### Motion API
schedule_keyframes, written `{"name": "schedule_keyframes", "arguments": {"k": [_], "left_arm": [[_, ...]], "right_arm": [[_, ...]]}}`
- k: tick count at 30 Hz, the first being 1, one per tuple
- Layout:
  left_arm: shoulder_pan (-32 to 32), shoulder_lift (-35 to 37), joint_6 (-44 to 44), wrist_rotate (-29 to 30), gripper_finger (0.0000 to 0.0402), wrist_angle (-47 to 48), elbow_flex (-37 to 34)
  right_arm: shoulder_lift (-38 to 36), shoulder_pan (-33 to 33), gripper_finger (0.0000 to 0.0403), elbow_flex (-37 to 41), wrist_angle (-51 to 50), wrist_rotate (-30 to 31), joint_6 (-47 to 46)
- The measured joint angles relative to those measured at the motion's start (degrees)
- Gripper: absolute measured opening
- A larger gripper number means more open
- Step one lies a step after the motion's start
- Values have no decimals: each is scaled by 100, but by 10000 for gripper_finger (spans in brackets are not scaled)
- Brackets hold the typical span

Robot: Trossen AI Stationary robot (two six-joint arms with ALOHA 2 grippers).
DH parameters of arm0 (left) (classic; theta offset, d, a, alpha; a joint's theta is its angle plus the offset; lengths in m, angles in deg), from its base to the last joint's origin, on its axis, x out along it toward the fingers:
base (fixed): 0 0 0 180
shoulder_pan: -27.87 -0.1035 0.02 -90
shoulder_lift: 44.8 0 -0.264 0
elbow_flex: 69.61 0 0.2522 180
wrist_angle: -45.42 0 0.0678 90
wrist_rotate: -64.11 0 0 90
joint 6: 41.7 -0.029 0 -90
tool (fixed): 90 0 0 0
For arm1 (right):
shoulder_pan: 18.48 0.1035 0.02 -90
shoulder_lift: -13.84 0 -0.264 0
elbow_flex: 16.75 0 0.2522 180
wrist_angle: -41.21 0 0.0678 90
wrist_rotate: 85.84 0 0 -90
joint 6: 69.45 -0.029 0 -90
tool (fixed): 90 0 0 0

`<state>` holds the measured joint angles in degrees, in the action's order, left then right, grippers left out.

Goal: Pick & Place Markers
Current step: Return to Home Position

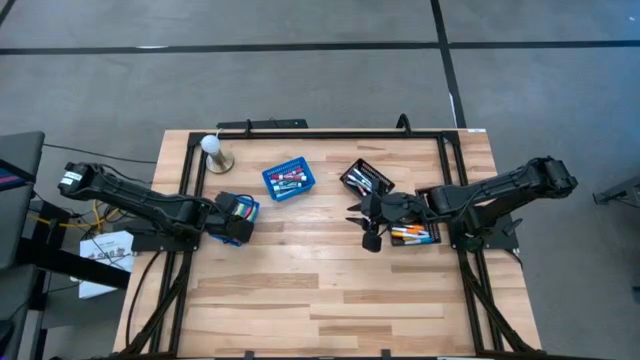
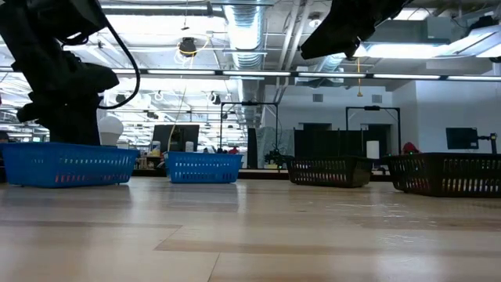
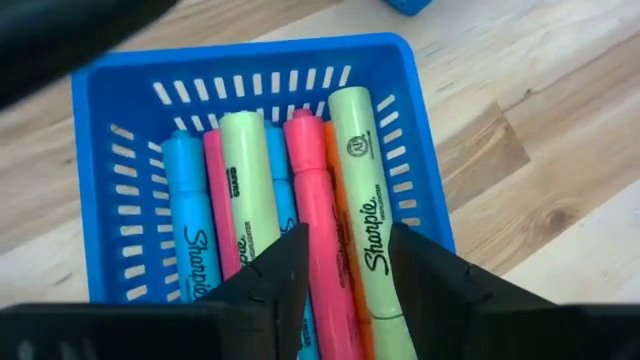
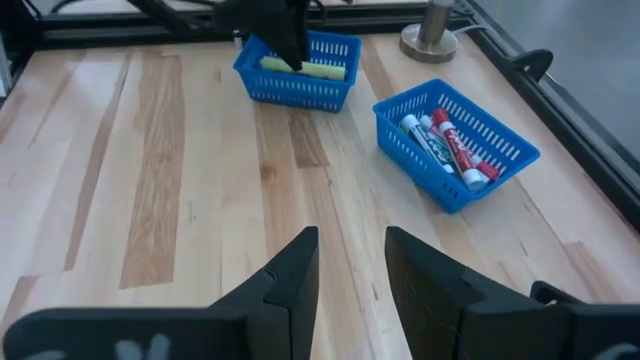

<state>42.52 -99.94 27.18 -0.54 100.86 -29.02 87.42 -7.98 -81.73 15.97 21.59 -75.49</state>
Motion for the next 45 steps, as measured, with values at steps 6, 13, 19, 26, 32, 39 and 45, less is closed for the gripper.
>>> {"name": "schedule_keyframes", "arguments": {"k": [6, 13, 19, 26, 32, 39, 45], "left_arm": [[36, 0, -152, 12, 136, -71, 0], [37, 0, -162, 12, 136, -102, 0], [22, 107, -560, 500, 136, -144, 44], [24, 1066, -1906, 1083, 136, -241, 625], [24, 2355, -3497, 1492, 136, -645, 859], [24, 3371, -4607, 1549, 136, -1215, 678], [24, 3722, -5152, 1541, 136, -2346, -5]], "right_arm": [[0, 0, 107, 0, 16, 0, 0], [0, -38, 107, 0, 314, 0, 44], [1, -219, 107, 0, 1001, 69, 483], [-471, -283, 107, -644, -98, 54, 457], [-1167, 18, 107, -1122, -1506, 53, -127], [-2267, -75, 107, -195, -1044, 13, -62], [-3683, -856, 107, 1009, -168, -1185, 20]]}}
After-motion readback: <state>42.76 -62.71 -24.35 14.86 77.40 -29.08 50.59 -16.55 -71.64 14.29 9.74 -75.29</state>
